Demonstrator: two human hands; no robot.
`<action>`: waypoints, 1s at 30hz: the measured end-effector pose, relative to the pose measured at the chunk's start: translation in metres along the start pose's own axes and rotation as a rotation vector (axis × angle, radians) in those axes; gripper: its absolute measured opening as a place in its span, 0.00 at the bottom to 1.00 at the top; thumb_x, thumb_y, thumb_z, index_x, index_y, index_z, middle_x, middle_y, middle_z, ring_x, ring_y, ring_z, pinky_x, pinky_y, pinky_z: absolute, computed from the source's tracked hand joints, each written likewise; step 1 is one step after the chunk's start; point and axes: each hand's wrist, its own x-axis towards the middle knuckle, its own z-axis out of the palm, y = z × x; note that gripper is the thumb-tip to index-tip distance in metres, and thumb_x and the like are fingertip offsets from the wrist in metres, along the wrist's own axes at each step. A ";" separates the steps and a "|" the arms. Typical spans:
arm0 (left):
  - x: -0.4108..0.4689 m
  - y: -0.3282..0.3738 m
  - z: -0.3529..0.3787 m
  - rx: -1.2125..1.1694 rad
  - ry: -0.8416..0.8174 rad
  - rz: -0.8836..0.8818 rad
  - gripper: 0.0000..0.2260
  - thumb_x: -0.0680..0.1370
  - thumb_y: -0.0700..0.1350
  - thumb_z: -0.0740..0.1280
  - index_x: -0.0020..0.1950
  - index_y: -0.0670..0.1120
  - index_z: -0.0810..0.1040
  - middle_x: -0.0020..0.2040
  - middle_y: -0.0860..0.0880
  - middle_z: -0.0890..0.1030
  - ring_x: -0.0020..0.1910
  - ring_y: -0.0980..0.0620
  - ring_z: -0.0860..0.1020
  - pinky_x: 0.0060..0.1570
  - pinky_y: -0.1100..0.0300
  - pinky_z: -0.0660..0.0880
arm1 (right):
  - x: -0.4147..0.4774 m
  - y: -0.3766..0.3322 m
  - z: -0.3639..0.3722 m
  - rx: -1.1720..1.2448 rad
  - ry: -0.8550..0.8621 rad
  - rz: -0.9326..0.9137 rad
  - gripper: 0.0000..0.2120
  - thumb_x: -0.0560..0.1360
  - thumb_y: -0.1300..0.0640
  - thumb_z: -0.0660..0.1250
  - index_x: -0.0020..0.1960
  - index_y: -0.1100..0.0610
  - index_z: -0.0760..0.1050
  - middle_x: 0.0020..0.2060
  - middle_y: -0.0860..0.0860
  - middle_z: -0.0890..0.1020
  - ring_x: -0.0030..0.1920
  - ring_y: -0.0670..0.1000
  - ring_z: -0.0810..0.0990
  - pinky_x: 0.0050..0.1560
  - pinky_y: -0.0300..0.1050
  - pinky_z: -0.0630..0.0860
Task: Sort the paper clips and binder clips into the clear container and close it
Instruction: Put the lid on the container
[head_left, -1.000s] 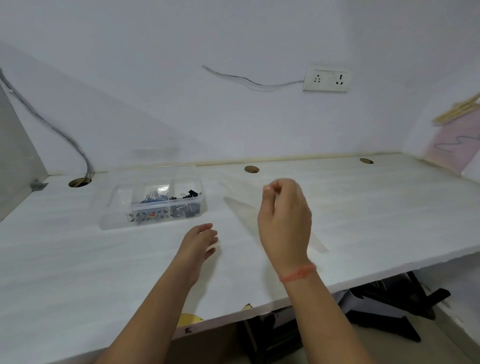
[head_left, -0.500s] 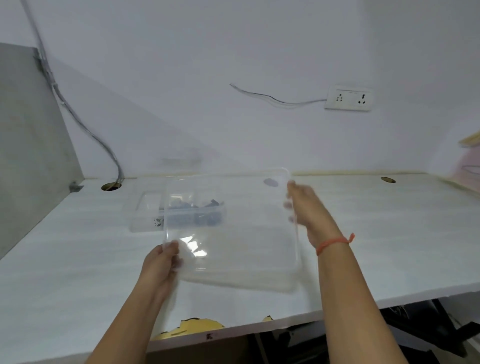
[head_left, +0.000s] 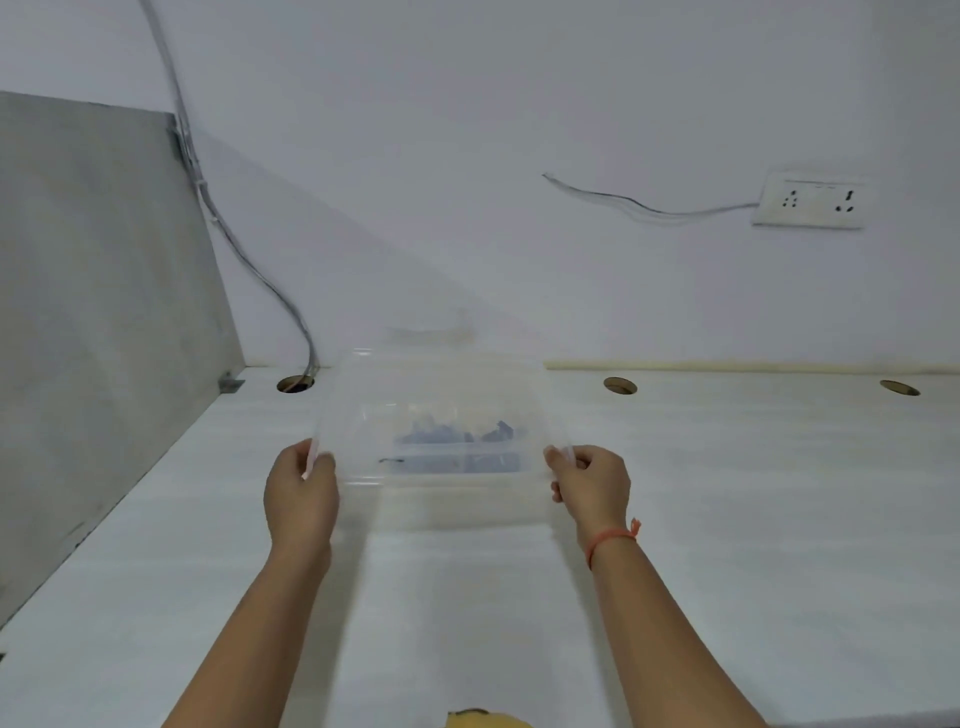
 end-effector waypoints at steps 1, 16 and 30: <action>0.007 0.002 0.003 0.007 -0.003 0.011 0.12 0.78 0.41 0.59 0.59 0.44 0.76 0.51 0.48 0.77 0.49 0.48 0.74 0.46 0.57 0.69 | 0.007 -0.001 0.008 0.009 0.032 -0.003 0.17 0.72 0.56 0.69 0.31 0.65 0.70 0.24 0.55 0.72 0.23 0.51 0.73 0.31 0.41 0.70; 0.079 -0.013 0.042 0.313 0.022 0.025 0.15 0.75 0.35 0.54 0.29 0.47 0.62 0.29 0.49 0.65 0.28 0.50 0.61 0.28 0.57 0.56 | 0.068 0.013 0.074 -0.056 0.120 0.043 0.14 0.71 0.55 0.71 0.37 0.68 0.79 0.31 0.65 0.79 0.30 0.53 0.70 0.33 0.41 0.66; 0.009 -0.031 0.000 0.308 0.129 0.045 0.04 0.66 0.32 0.56 0.33 0.35 0.70 0.30 0.43 0.65 0.32 0.47 0.60 0.32 0.58 0.56 | -0.005 0.020 0.015 -0.118 0.148 -0.072 0.14 0.69 0.58 0.73 0.42 0.71 0.79 0.41 0.68 0.82 0.44 0.68 0.79 0.48 0.58 0.79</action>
